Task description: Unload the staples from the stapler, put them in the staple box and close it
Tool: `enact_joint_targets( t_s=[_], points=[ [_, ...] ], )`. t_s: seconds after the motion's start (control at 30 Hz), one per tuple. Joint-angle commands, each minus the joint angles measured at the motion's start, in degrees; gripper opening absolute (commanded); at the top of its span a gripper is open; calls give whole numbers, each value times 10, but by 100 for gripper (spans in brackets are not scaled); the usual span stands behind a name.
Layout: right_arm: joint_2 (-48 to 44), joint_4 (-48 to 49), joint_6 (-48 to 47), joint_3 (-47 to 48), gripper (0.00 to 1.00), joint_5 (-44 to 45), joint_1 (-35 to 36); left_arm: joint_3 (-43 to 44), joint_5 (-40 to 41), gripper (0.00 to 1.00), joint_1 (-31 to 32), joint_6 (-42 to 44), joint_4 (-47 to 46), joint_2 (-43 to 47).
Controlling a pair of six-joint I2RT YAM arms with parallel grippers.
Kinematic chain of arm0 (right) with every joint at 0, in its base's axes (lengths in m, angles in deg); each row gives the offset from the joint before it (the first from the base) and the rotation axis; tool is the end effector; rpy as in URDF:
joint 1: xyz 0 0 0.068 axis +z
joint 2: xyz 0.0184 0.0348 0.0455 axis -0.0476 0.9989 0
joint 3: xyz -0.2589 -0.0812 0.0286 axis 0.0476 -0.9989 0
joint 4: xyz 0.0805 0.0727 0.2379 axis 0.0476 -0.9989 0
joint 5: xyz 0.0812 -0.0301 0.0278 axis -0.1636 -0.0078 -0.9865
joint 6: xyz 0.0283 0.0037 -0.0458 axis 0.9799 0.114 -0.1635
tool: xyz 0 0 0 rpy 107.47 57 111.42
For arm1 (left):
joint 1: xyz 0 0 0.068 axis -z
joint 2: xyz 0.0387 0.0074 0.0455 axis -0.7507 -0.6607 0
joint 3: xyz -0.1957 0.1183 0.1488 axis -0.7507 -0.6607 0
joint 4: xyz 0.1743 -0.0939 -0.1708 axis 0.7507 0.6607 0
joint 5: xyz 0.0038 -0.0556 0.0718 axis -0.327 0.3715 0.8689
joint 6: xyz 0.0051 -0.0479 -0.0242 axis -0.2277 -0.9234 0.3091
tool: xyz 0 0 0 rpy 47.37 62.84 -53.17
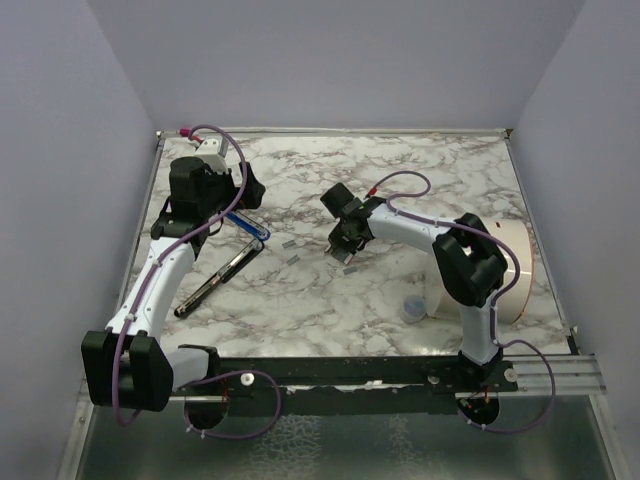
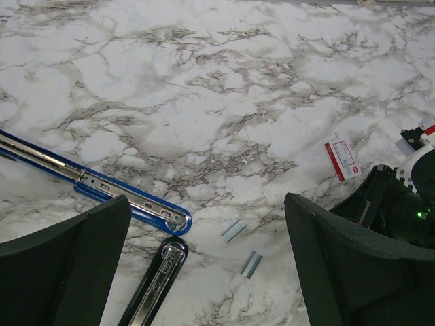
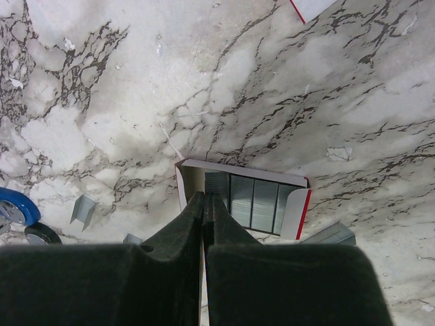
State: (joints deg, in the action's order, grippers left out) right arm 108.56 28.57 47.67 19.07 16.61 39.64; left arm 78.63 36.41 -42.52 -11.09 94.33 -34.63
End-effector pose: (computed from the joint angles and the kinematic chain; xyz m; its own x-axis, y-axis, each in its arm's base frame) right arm 0.3052 0.2676 0.1690 -0.7260 0.6328 -0.2693 0.5657 0.7722 0.2895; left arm 0.2761 -0.0388 0.3277 -0.4251 -0.1959 -0.8837 0.2450 0.9150 -0.3206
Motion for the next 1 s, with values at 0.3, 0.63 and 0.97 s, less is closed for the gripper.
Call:
enact_joint_targets(
  t_s=[0.3,0.63,0.97],
  points=[
    [19,-6,6,14,1,7,-3,16,8,98,3,9,-2,8],
    [19,-30,-4,43,8,6,-3,17,7,98,3,9,-2,5],
    [14,-46,-17,51,17,1,-3,18,5,98,3,8,-2,4]
  ],
)
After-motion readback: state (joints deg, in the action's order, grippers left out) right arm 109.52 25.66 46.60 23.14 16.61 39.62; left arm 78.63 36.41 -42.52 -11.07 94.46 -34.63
